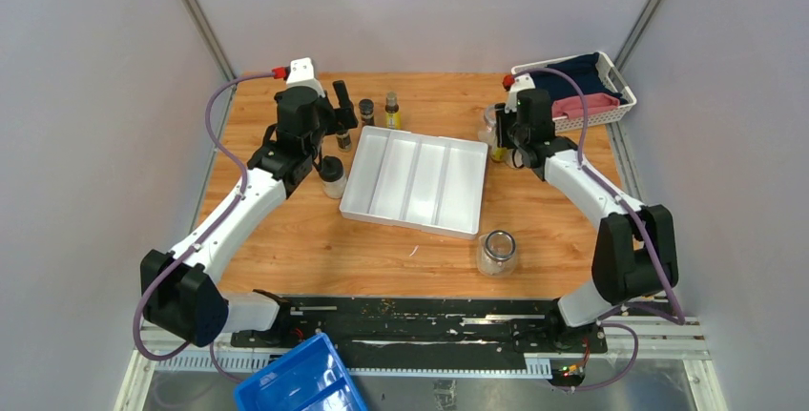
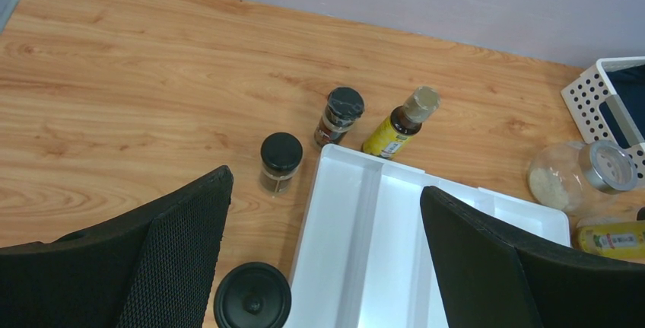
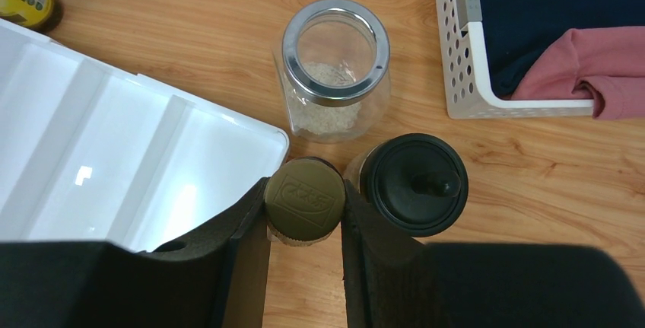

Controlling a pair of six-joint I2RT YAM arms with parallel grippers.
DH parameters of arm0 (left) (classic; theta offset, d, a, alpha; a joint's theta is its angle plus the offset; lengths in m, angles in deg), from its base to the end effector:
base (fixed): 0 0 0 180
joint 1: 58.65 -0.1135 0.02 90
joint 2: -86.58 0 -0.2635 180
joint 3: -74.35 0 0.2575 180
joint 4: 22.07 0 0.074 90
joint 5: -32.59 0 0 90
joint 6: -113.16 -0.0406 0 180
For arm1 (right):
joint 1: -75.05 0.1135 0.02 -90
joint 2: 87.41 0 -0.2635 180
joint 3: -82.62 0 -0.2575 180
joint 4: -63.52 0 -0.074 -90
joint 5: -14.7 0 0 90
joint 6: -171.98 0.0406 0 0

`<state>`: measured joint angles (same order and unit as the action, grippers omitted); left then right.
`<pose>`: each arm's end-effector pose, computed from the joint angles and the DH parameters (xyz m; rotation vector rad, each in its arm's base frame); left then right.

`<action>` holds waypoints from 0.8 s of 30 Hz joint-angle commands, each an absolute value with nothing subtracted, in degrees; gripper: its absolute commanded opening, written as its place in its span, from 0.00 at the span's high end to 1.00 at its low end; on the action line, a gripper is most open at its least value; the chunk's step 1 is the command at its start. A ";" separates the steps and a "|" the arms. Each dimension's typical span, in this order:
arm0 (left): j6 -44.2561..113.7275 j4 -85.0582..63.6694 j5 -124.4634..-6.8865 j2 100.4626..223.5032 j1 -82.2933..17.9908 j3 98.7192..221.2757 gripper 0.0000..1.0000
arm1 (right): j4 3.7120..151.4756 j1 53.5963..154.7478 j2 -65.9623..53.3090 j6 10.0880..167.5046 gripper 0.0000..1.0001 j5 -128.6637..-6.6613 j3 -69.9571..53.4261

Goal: Organize the condiment bottles
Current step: Pick up the bottle from the center of the board, then place the bottle in the storage box.

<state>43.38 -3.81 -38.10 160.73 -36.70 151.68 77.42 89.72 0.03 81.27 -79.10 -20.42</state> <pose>0.2959 -0.1048 0.3520 -0.2084 1.8120 -0.2115 0.3545 0.0900 0.2826 -0.2248 1.9838 0.0907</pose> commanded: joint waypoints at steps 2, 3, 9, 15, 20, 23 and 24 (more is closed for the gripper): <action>43.97 -4.40 -36.90 161.18 -36.24 151.74 0.02 | 74.87 89.02 -4.71 81.57 1.00 -77.27 -17.83; 43.98 -4.31 -36.85 161.05 -36.17 151.79 0.02 | 74.96 89.06 -5.19 81.62 1.00 -76.85 -17.76; 44.33 -4.02 -36.41 160.55 -35.84 151.92 0.02 | 75.42 89.76 -7.78 83.28 1.00 -73.87 -17.63; 44.60 -3.81 -36.37 160.10 -35.54 152.08 0.02 | 75.83 92.54 -8.63 83.04 1.00 -73.63 -17.29; 44.62 -3.67 -36.23 159.38 -35.45 151.99 0.02 | 75.72 95.91 -8.27 82.49 1.00 -73.72 -16.71; 44.64 -3.71 -36.17 159.15 -35.45 151.93 0.02 | 75.23 97.87 -7.39 82.25 1.00 -73.64 -16.41; 44.64 -3.67 -36.15 159.09 -35.43 151.90 0.02 | 74.83 98.62 -6.97 82.20 1.00 -73.63 -16.42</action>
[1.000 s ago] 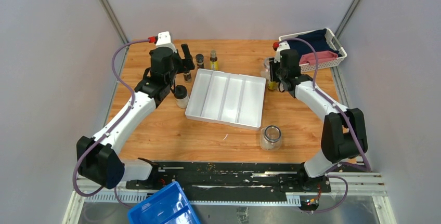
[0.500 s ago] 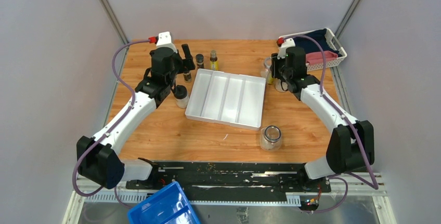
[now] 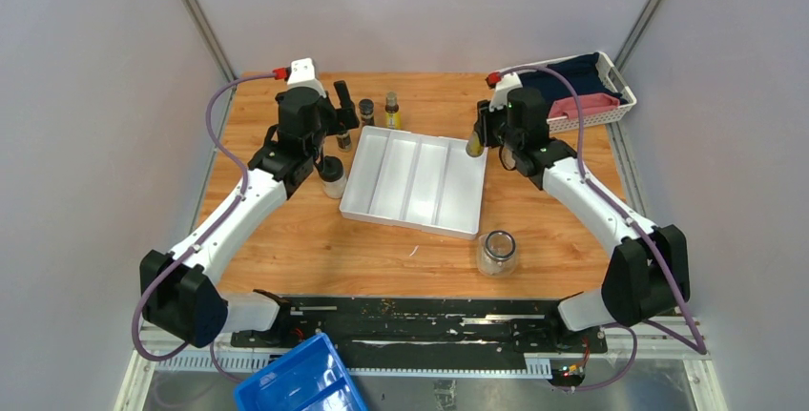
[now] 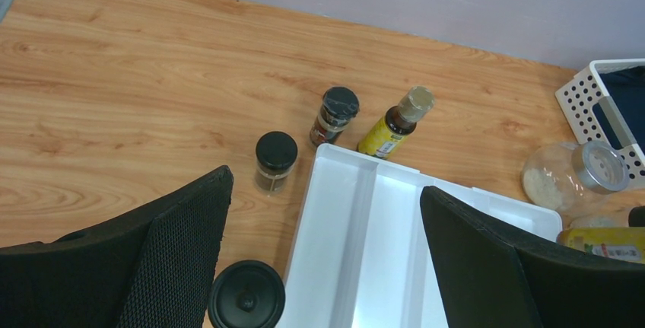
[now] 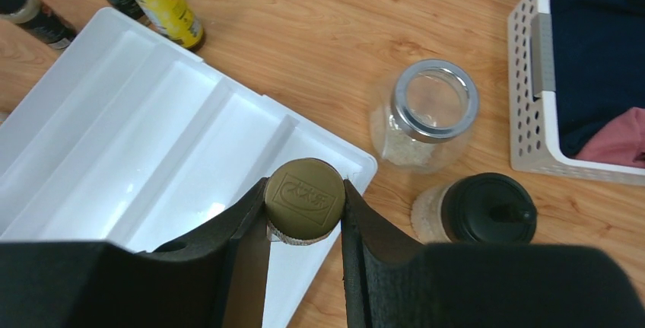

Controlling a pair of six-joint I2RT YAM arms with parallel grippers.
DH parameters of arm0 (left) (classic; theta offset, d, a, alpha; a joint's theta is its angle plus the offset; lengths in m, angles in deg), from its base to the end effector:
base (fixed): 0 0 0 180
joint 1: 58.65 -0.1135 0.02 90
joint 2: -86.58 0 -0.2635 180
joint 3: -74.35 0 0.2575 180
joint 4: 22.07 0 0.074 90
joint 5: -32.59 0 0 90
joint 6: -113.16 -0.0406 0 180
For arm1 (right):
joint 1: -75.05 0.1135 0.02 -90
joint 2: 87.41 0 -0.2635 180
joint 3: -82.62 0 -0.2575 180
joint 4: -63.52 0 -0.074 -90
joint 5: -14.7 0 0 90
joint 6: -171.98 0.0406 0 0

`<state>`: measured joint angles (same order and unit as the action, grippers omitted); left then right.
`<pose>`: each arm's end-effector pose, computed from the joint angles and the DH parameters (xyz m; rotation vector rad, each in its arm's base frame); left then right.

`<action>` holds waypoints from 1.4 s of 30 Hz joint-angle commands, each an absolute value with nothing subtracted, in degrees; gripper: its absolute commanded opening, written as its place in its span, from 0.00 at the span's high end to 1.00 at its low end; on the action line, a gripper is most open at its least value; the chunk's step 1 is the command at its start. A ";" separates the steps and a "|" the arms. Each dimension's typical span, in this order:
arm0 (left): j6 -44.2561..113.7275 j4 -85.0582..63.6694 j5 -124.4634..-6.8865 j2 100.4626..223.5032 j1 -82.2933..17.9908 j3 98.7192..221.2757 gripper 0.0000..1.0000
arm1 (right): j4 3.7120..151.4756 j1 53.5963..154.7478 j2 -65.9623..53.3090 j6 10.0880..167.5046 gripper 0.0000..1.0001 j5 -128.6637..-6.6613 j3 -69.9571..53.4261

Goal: Organize the condiment bottles
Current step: Place the bottle in the storage box.

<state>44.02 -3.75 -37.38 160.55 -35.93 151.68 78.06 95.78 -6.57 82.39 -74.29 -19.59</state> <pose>0.2937 -0.1079 0.3529 -0.2154 1.8084 -0.2185 0.3219 0.1226 0.3253 -0.3448 1.8548 0.2697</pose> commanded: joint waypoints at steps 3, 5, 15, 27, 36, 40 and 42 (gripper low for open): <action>44.76 -3.79 -36.14 158.70 -35.45 151.81 0.02 | 73.92 100.38 -5.49 81.01 1.00 -73.59 -16.00; 44.69 -3.76 -36.09 158.67 -35.45 151.72 0.02 | 73.25 101.13 -4.52 80.42 1.00 -73.12 -15.67; 45.29 -4.83 -36.45 159.16 -35.45 151.53 0.02 | 70.04 103.51 2.47 79.57 1.00 -69.89 -12.29; 45.22 -5.54 -36.58 160.12 -35.36 151.34 0.02 | 70.58 106.81 9.71 77.78 1.00 -69.94 -7.14; 45.00 -5.87 -36.67 160.86 -35.36 151.63 0.02 | 70.19 107.19 12.24 77.68 1.00 -69.28 -6.44; 44.87 -5.80 -36.50 161.01 -35.40 151.80 0.02 | 70.14 107.52 13.23 77.51 1.00 -69.06 -6.19; 44.87 -5.83 -36.50 161.17 -35.38 151.89 0.02 | 70.14 107.57 13.52 77.35 1.00 -69.07 -6.13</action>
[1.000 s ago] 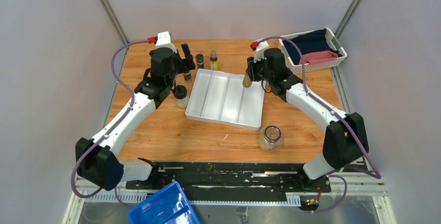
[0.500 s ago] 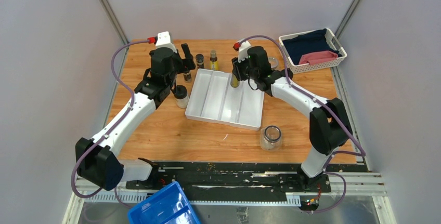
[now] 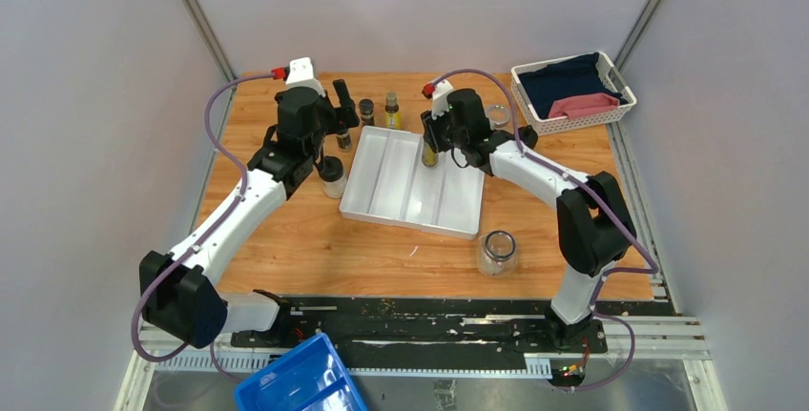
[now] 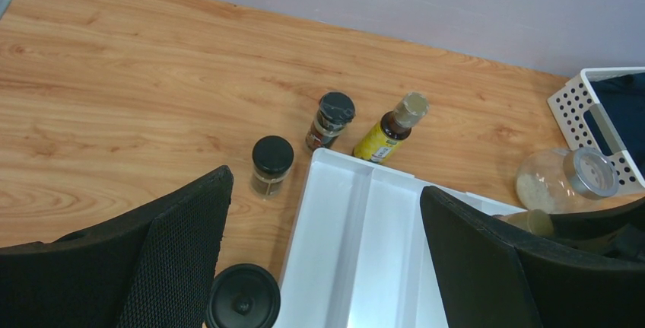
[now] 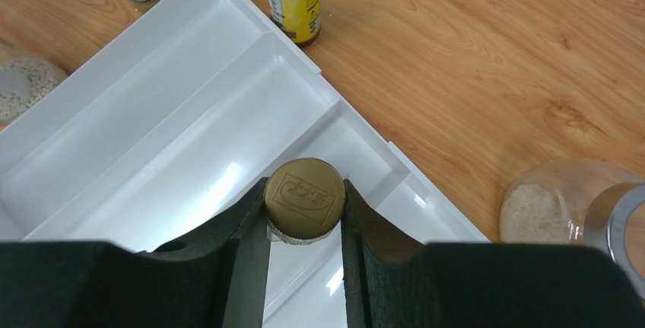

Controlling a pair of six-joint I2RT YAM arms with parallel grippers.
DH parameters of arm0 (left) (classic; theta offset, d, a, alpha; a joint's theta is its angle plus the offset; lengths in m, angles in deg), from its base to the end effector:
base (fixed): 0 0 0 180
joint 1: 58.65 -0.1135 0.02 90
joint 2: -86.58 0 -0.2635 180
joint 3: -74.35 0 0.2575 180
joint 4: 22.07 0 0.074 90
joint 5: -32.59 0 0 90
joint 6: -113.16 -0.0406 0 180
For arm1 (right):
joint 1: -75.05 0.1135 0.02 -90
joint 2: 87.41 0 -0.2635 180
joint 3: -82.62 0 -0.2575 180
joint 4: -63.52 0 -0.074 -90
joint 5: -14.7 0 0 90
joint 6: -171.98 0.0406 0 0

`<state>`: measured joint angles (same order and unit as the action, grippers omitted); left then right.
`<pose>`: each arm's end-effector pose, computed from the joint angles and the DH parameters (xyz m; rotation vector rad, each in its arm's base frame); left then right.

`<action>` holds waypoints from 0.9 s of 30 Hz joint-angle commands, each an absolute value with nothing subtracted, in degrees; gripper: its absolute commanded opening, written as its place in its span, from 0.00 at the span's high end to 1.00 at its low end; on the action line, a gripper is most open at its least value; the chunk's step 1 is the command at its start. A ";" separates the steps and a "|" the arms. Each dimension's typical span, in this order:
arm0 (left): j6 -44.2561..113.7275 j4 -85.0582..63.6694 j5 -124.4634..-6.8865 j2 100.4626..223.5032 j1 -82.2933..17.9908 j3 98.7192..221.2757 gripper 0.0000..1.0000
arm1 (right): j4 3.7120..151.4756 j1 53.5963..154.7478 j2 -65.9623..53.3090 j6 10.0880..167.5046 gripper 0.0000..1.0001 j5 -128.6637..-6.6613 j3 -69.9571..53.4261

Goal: Organize the condiment bottles
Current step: Place the bottle in the storage box.

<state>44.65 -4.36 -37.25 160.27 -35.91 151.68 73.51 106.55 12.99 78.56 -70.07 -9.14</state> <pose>0.2929 -0.1076 0.3555 -0.2287 1.7925 -0.2310 0.3607 0.2254 0.2753 -0.6512 1.8681 0.4103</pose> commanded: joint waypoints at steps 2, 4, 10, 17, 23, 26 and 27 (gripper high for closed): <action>44.86 -5.87 -36.66 161.33 -35.41 151.98 0.02 | 70.14 107.71 14.03 77.13 1.00 -69.16 -6.00; 44.82 -5.87 -36.75 161.46 -35.36 152.07 0.02 | 70.14 107.74 14.38 76.94 1.00 -69.15 -5.93; 44.82 -5.98 -36.81 161.73 -35.39 152.08 0.02 | 70.23 107.74 15.53 76.62 1.00 -69.41 -5.65; 44.85 -6.13 -36.85 162.03 -35.40 151.83 0.02 | 70.15 107.69 16.35 76.53 1.00 -69.25 -5.69; 44.95 -6.11 -36.83 162.17 -35.36 151.64 0.02 | 70.23 107.74 16.51 76.29 0.98 -69.35 -5.77; 45.02 -6.15 -36.89 162.21 -35.37 151.50 0.02 | 70.39 107.74 16.71 76.18 0.93 -69.54 -5.79; 45.04 -6.13 -36.93 162.22 -35.37 151.48 0.02 | 70.41 107.74 16.74 76.18 0.92 -69.58 -5.79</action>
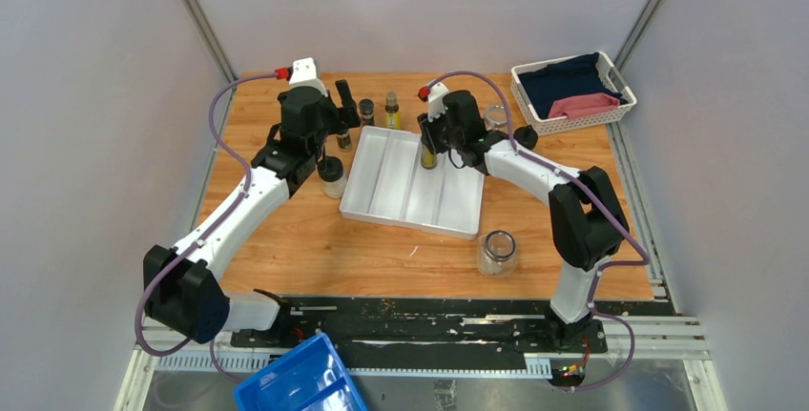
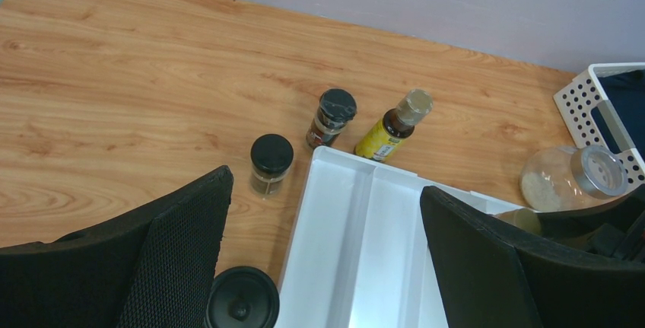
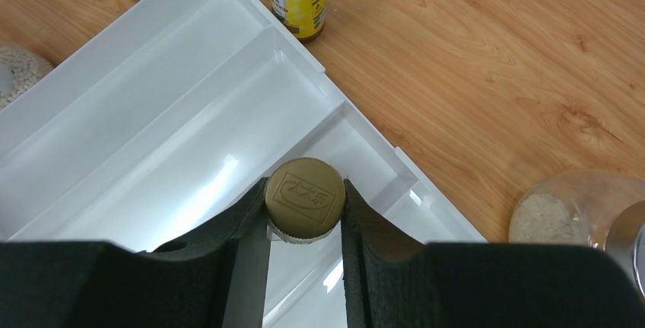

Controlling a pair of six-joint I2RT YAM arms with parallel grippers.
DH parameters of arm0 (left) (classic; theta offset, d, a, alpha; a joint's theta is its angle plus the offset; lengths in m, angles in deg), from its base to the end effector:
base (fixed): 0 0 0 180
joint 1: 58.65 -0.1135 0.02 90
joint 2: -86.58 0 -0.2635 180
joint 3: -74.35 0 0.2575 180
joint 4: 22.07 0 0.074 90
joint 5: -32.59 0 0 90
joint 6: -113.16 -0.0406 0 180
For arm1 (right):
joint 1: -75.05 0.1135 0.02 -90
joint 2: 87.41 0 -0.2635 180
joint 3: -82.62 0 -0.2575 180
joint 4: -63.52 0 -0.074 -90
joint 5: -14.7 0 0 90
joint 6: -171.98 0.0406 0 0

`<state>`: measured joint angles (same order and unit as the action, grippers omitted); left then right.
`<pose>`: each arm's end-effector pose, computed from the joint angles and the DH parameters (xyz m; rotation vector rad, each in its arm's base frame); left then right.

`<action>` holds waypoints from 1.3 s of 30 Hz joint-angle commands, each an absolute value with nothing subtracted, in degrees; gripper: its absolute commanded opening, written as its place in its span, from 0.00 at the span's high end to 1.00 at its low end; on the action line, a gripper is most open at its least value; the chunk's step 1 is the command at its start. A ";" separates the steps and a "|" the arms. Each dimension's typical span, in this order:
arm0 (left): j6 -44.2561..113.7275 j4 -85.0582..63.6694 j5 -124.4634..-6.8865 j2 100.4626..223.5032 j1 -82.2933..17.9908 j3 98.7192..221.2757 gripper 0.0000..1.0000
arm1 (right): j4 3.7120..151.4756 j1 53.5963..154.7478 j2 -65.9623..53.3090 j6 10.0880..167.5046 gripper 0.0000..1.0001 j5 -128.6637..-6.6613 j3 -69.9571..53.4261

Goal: Organize the condiment bottles
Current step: Place the bottle in the storage box.

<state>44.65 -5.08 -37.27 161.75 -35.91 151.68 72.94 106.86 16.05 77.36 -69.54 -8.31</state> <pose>0.2989 -0.1101 0.3492 -0.2267 1.8051 -0.2257 0.3679 0.2330 0.2596 -0.6895 1.8848 0.4054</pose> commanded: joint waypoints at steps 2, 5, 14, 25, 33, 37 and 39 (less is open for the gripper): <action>45.06 -6.17 -36.96 162.26 -35.36 151.52 0.02 | 70.41 107.73 16.75 76.18 0.91 -69.66 -5.91; 45.08 -6.15 -37.02 162.23 -35.36 151.52 0.02 | 70.41 107.74 16.66 76.17 0.87 -69.84 -6.11; 45.21 -6.05 -37.16 162.36 -35.29 151.33 0.02 | 70.28 107.74 16.11 76.05 0.47 -70.65 -6.73; 45.27 -5.72 -37.11 162.32 -35.18 151.57 0.02 | 70.25 107.71 15.01 75.85 0.22 -71.25 -7.19; 45.74 -4.83 -37.07 162.92 -35.10 153.86 0.02 | 73.08 107.74 14.46 75.31 0.18 -70.40 -2.33; 45.39 -3.96 -36.92 163.25 -35.10 156.63 0.02 | 80.11 107.61 17.95 76.31 0.11 -68.23 7.80; 44.93 -3.63 -36.77 163.29 -35.10 158.05 0.02 | 82.69 107.58 19.74 76.95 0.09 -66.53 12.84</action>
